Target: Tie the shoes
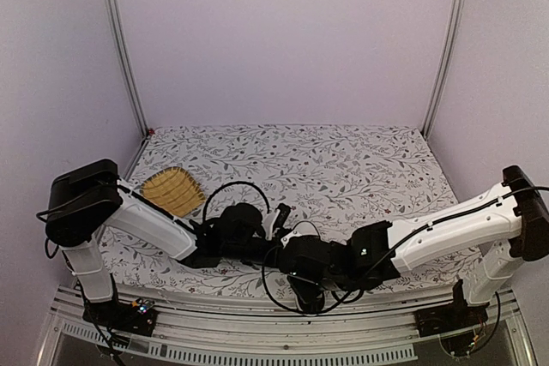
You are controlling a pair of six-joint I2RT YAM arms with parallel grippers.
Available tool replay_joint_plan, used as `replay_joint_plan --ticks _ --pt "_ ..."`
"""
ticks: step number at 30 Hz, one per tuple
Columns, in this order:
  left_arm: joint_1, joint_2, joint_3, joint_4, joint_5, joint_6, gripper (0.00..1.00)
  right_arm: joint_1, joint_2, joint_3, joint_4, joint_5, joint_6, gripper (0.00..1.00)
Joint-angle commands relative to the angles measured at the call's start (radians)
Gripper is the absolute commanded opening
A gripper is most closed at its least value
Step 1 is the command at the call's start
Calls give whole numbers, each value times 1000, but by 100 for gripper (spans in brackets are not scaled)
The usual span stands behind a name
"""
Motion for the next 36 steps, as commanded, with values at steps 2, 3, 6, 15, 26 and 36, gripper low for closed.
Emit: replay_joint_plan --ticks 2,3,6,15,26,36 --pt "16 -27 9 33 10 2 0 6 -72 -13 -14 -86 65 31" --pt "16 -30 9 33 14 -1 0 6 -68 -14 -22 -94 87 31" --pt "16 -32 8 34 26 -12 0 3 -51 -9 -50 -96 154 28" --pt "18 -28 -8 73 63 -37 0 -20 38 75 -149 -63 260 27" --pt "28 -21 -45 146 108 -78 0 -44 103 118 -183 -28 282 26" --pt "37 -17 -68 183 130 -98 0 -49 164 152 -228 42 344 26"
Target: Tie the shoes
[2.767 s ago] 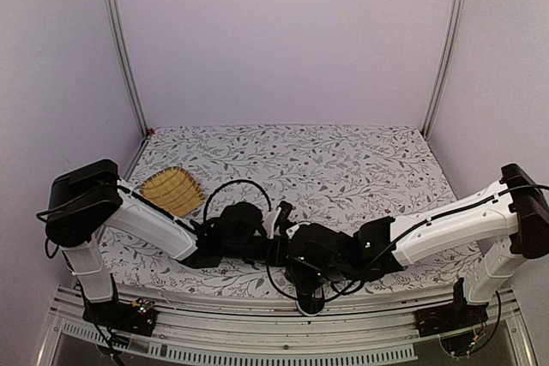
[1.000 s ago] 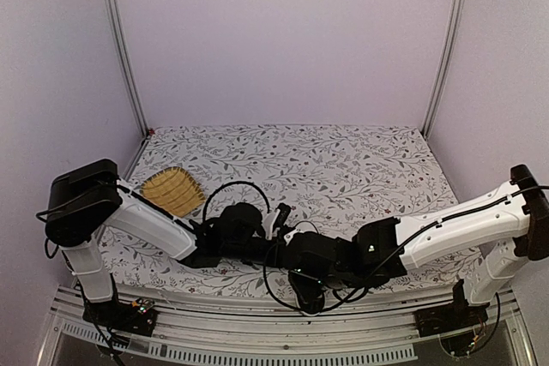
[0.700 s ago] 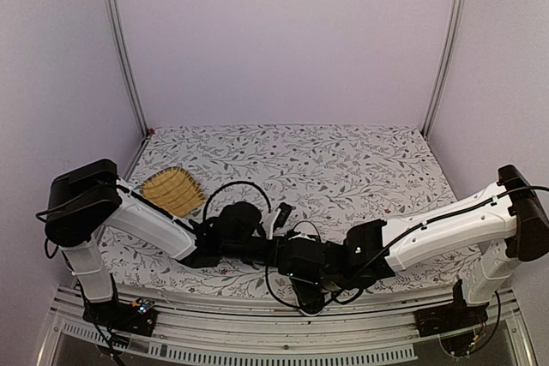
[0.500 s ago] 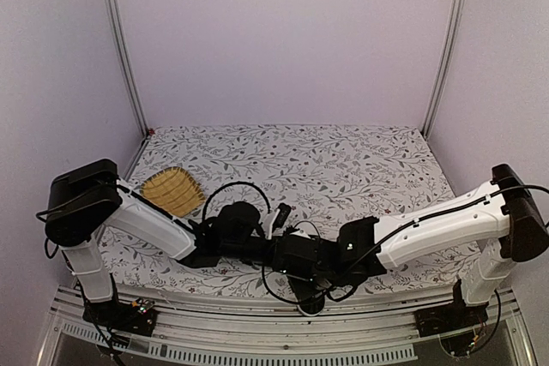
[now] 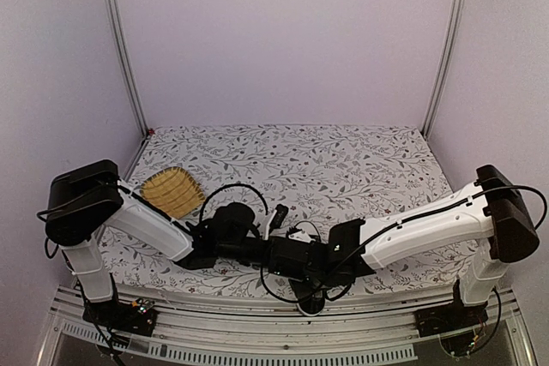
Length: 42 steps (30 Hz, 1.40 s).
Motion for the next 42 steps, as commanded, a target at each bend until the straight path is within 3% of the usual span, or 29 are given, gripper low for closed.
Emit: replay_joint_plan --ticks 1,15,20,24,27,42 --pt "19 -11 -25 68 27 -16 0 -6 46 52 -60 75 55 26" --pt "24 13 -18 86 47 -20 0 -30 97 49 -75 152 135 26" --pt "24 19 -20 88 51 -23 0 -35 117 40 -42 168 145 20" --pt "24 19 -25 87 50 -23 0 -44 107 2 1 175 150 9" --pt "24 19 -27 87 46 -24 0 -53 71 -44 63 157 139 3" --pt "27 17 -23 83 12 -16 0 -63 -212 -220 233 -16 -39 2"
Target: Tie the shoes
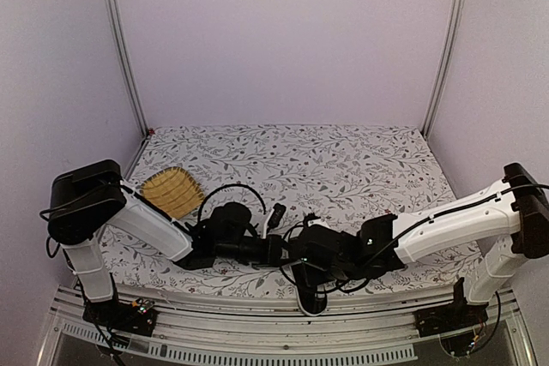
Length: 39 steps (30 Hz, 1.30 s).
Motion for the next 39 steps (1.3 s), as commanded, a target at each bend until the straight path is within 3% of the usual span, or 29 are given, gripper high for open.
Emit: replay_joint_plan --ticks 1,15,39 --pt "9 3 -2 20 -17 14 0 -12 -55 -33 26 -48 -52 2" --pt "12 -8 -19 10 -77 13 0 -30 -157 -82 18 -186 -55 2" --pt "37 -55 -68 -83 -234 49 0 -58 -274 -222 -44 -275 -2 2"
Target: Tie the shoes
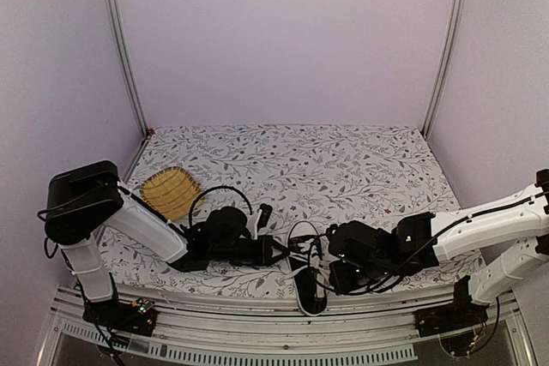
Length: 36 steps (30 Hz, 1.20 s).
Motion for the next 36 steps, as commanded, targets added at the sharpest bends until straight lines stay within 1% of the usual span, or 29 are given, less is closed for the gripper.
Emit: replay_joint_plan --ticks 1,15,24,36 --pt "31 -41 -16 -42 -55 37 0 -6 -45 -31 -16 -31 21 2" --pt "86 -81 -48 -71 -105 63 0 -7 -58 -100 17 -96 26 2" --pt "129 -106 -46 -120 -115 109 0 -6 -65 -117 16 -115 24 2" --pt "162 -114 -43 -145 -125 145 0 -8 -74 -129 8 -120 25 2"
